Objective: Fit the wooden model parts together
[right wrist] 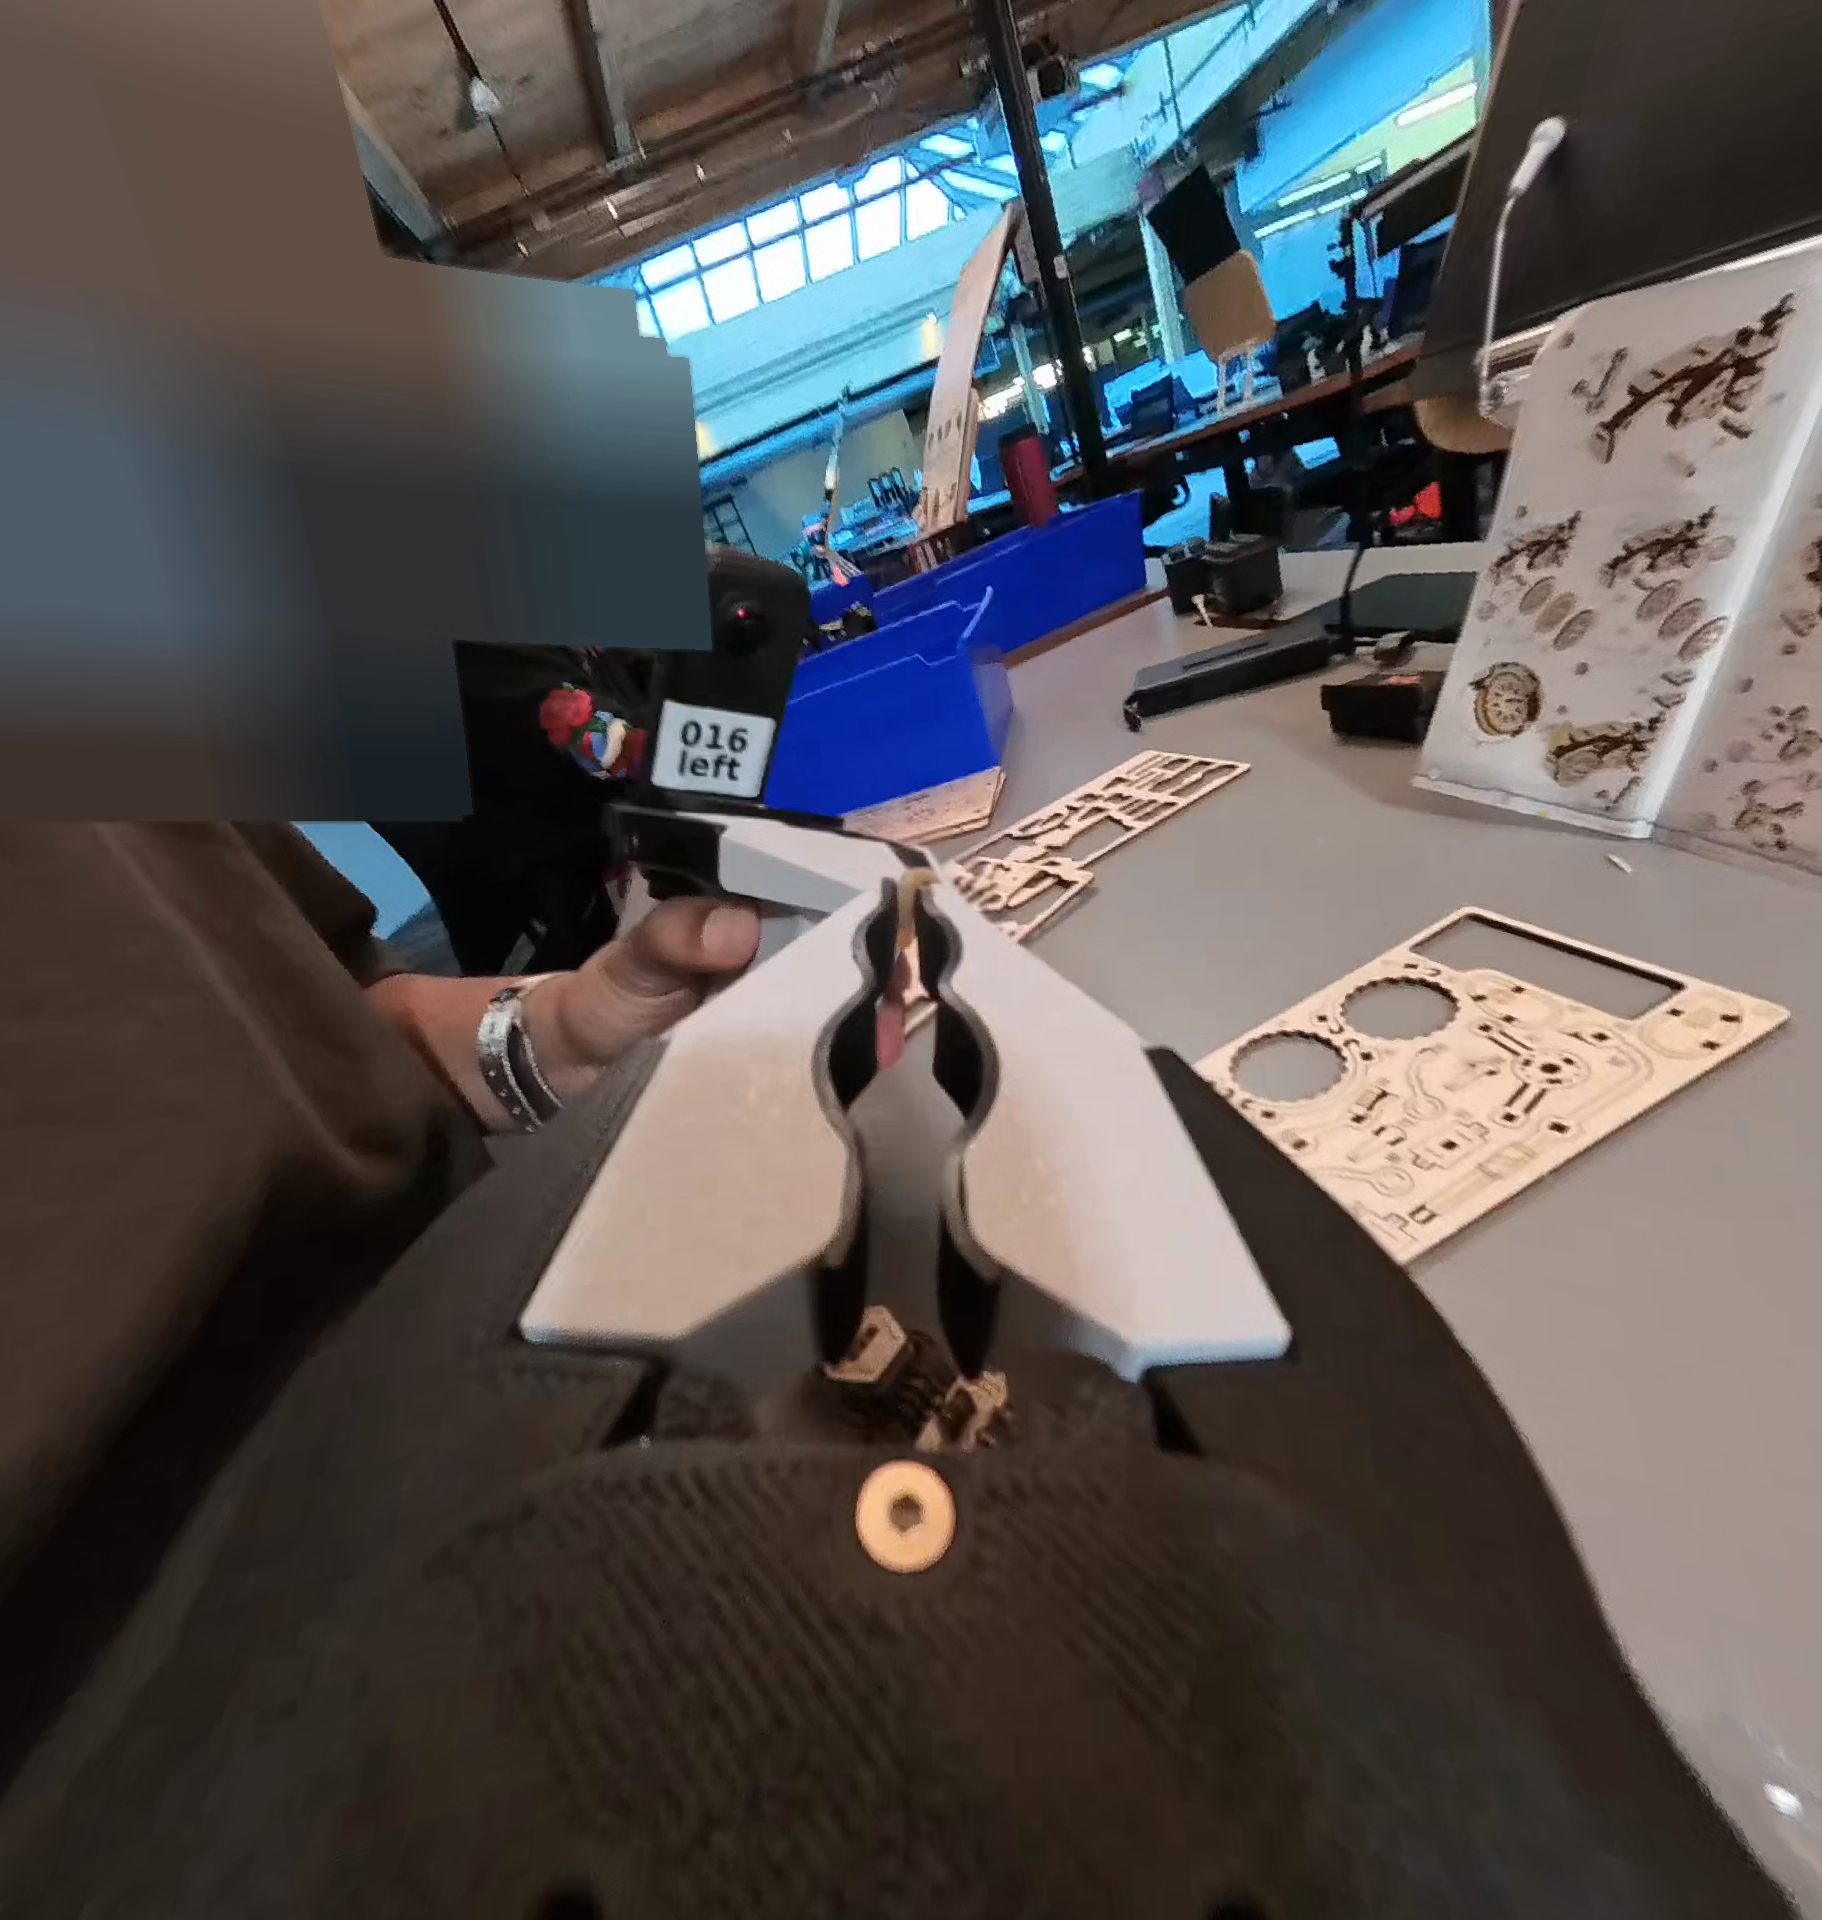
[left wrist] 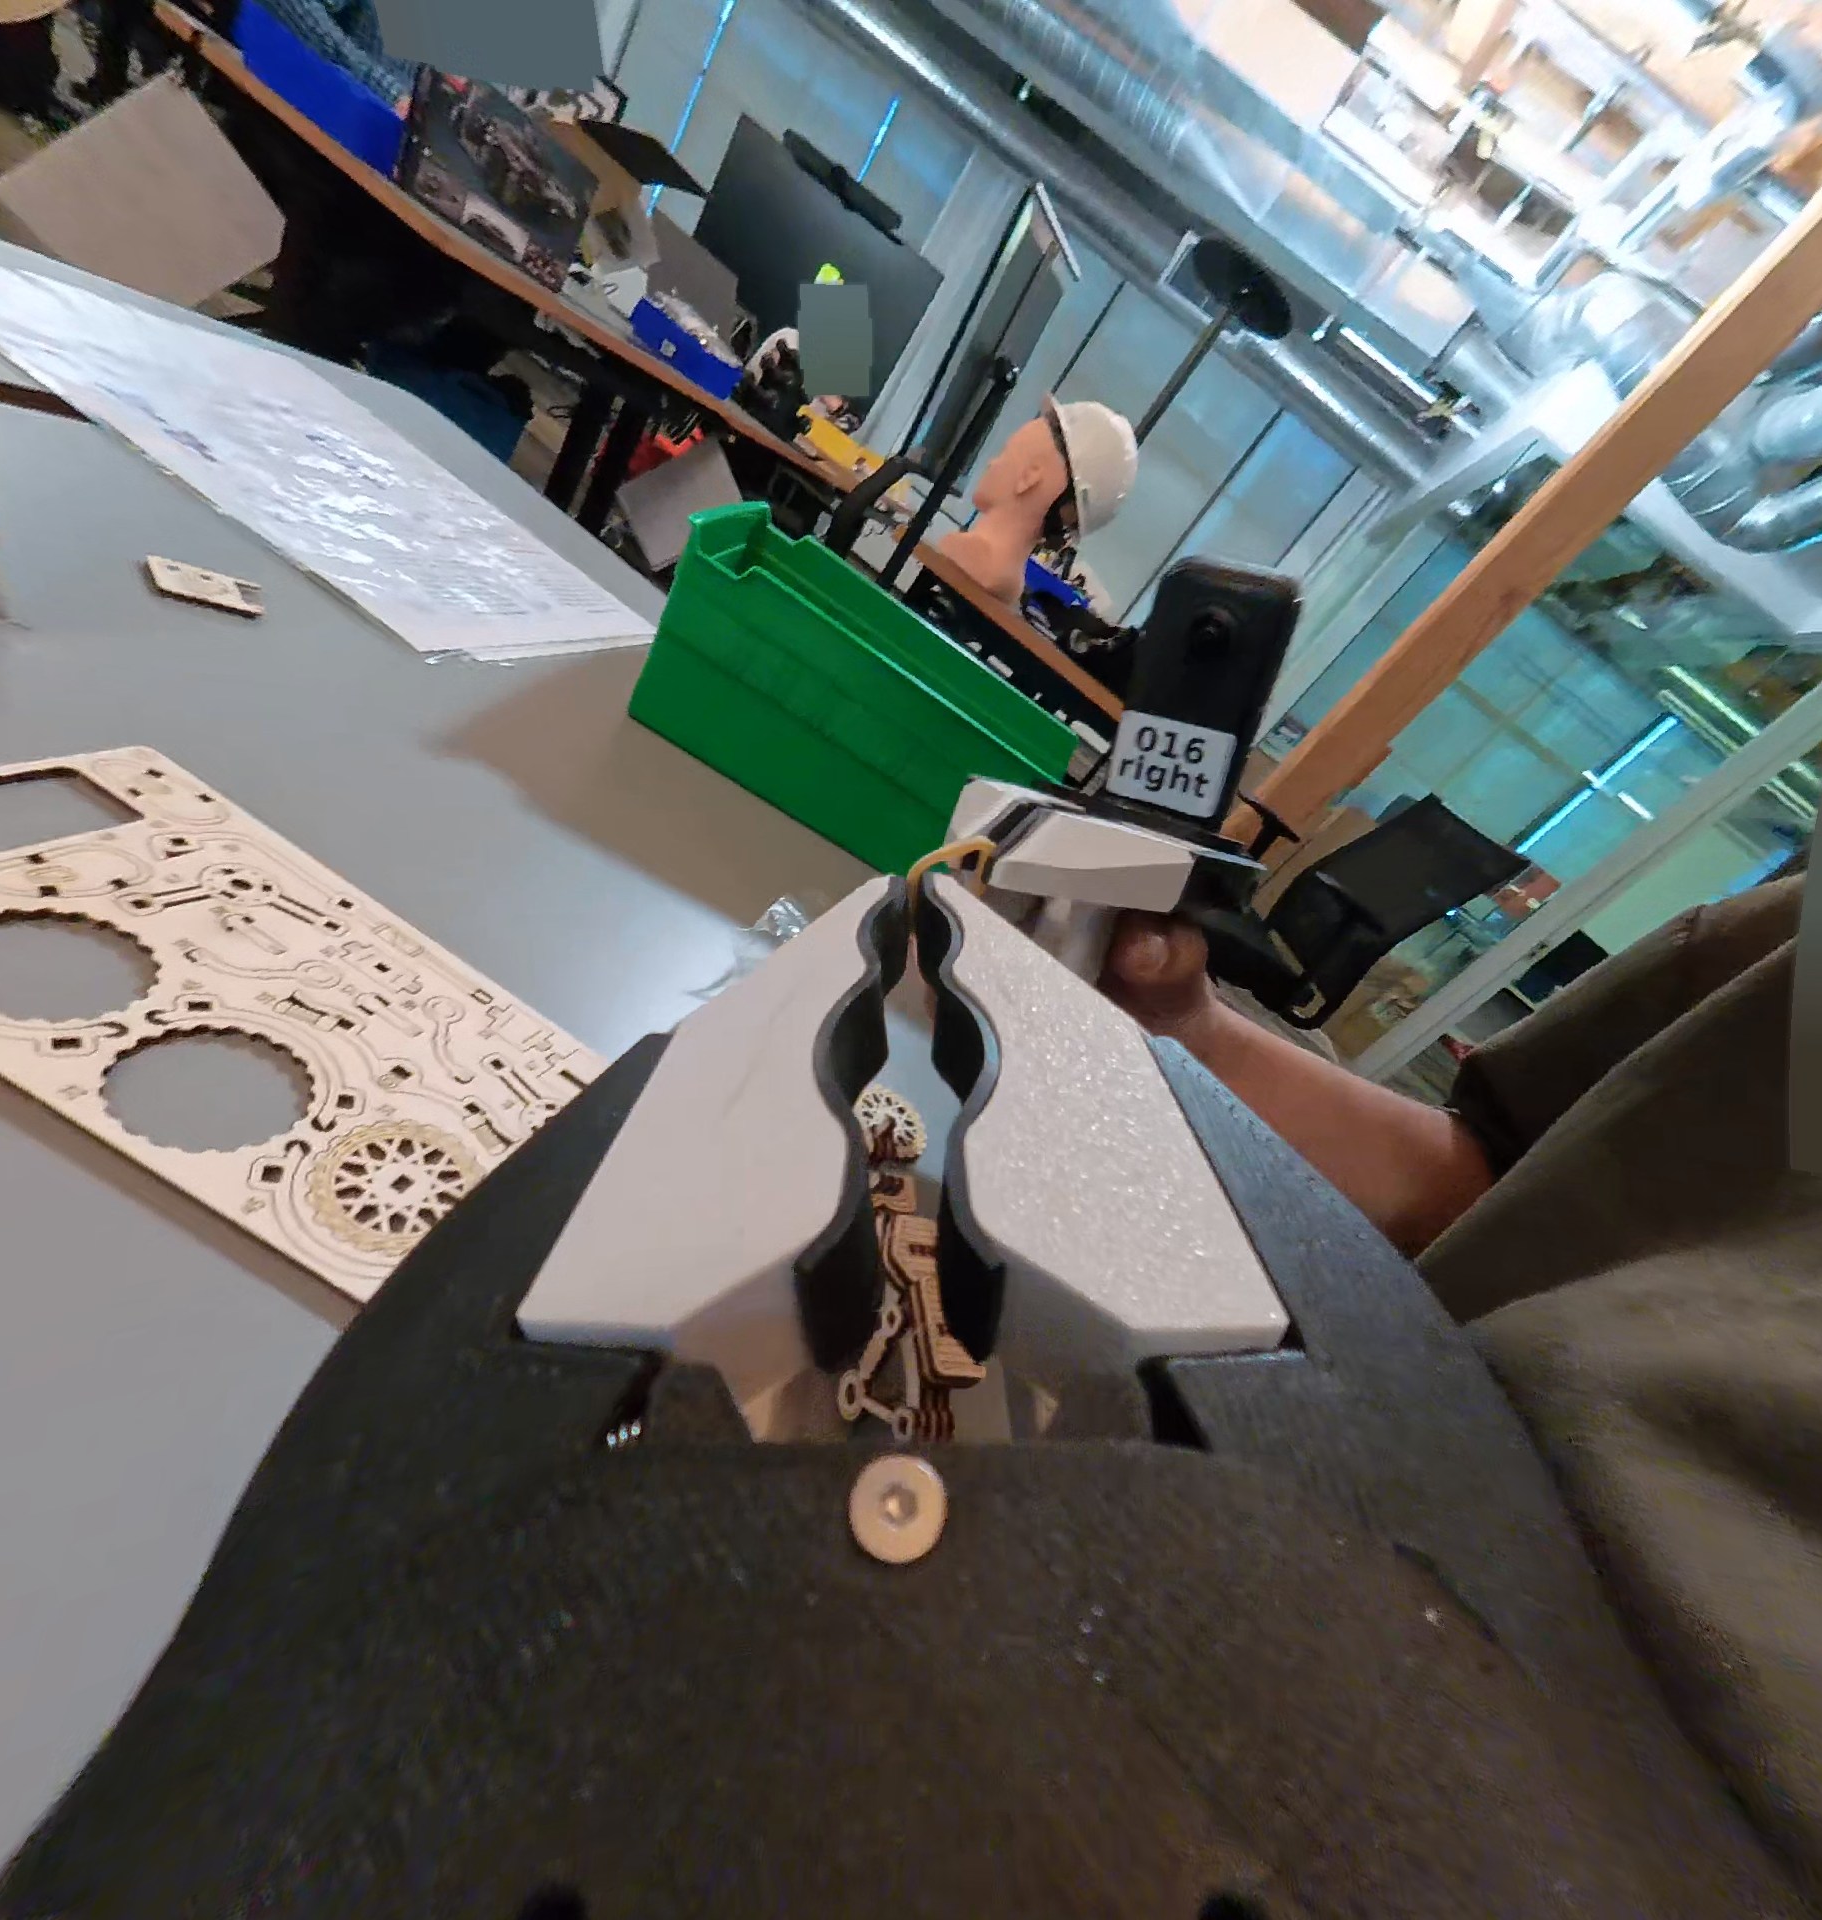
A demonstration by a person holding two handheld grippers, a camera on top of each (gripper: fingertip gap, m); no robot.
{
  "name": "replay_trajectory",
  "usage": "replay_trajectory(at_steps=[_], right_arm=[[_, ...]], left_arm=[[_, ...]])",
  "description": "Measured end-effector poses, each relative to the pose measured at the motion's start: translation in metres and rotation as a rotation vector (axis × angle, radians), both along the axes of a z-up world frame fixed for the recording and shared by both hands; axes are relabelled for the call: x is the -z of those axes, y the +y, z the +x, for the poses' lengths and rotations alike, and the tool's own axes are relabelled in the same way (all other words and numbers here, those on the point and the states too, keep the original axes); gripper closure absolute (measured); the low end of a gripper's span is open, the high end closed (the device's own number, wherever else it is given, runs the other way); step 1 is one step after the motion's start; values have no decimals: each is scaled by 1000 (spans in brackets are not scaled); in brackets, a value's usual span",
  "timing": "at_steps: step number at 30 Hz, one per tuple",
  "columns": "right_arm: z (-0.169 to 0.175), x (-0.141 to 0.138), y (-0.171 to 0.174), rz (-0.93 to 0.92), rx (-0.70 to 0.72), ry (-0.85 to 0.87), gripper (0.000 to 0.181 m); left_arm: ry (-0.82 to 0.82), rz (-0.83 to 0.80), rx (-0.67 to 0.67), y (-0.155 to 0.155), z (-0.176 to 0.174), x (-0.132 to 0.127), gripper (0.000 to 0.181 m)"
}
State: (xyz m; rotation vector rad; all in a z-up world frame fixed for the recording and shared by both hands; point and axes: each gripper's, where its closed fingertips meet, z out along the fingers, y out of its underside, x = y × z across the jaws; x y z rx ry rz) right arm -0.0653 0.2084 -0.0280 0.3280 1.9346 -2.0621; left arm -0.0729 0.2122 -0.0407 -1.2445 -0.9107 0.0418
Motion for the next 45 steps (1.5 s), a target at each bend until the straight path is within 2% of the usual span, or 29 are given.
replay_trajectory(at_steps=[2, 5, 7, 8, 13, 16, 21, 26, 33, 41, 45], right_arm=[[-2, 5, -3, 36, 40, 47, 178], [-21, 21, -2, 157, 174, 101, 181], [-28, 25, -1, 212, 210, 94, 181], [-33, 23, 2, 215, 248, 107, 181], [-30, 0, 7, 96, 266, 109, 181], [-14, -2, 2, 46, 168, 101, 178], [5, -1, -3, -29, -70, -168, 173], [13, -11, 3, -117, -209, -350, 169], [19, -2, 2, -63, -257, -368, 166], [15, -1, 4, -72, -252, -378, 171], [15, 0, 4, -72, -249, -369, 178]], left_arm=[[-27, -1, -11, -1, -3, 6, 181], [-42, 45, -7, -4, -4, 4, 181], [-29, 11, 2, -2, -3, 6, 181], [-20, 3, -8, -3, -3, 5, 181], [-58, -13, -36, -9, -8, 12, 181], [-60, 2, -19, -8, -7, 12, 181], [9, 92, 102, 3, 7, -5, 181], [28, 178, 216, 10, 19, -16, 181], [87, 96, 246, 15, 27, -13, 181], [60, 163, 226, 9, 23, -15, 177], [41, 202, 235, 7, 22, -17, 167]])
